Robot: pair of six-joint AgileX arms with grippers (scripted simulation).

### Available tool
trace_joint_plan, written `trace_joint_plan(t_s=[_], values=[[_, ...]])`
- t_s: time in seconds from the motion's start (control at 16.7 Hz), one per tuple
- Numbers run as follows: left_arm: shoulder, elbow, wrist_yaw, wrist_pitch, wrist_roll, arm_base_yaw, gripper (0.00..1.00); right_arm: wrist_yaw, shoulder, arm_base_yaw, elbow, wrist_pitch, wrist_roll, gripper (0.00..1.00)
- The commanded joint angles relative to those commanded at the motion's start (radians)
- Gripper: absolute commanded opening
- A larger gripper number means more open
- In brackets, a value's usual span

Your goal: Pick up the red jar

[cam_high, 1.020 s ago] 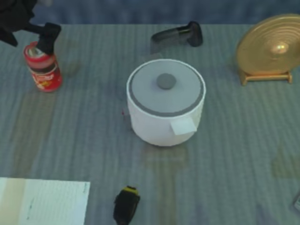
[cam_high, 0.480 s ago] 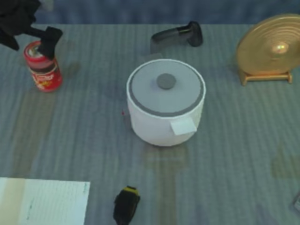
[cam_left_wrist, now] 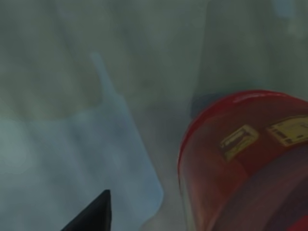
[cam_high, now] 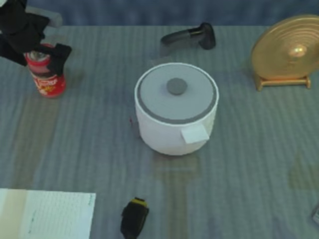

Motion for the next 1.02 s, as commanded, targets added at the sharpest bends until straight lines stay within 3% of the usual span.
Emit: trace_joint_plan(t_s=[0.18, 0.96, 1.02], values=[[0.000, 0.000, 0.000, 0.000, 0.000, 0.000, 1.00, 0.000, 0.000, 0.000, 0.000, 0.000, 0.000, 1.00], [0.000, 0.000, 0.000, 0.000, 0.000, 0.000, 0.02, 0.000, 0.000, 0.000, 0.000, 0.000, 0.000, 1.00], [0.000, 0.000, 0.000, 0.000, 0.000, 0.000, 0.00, 0.000, 0.000, 0.000, 0.000, 0.000, 0.000, 1.00]])
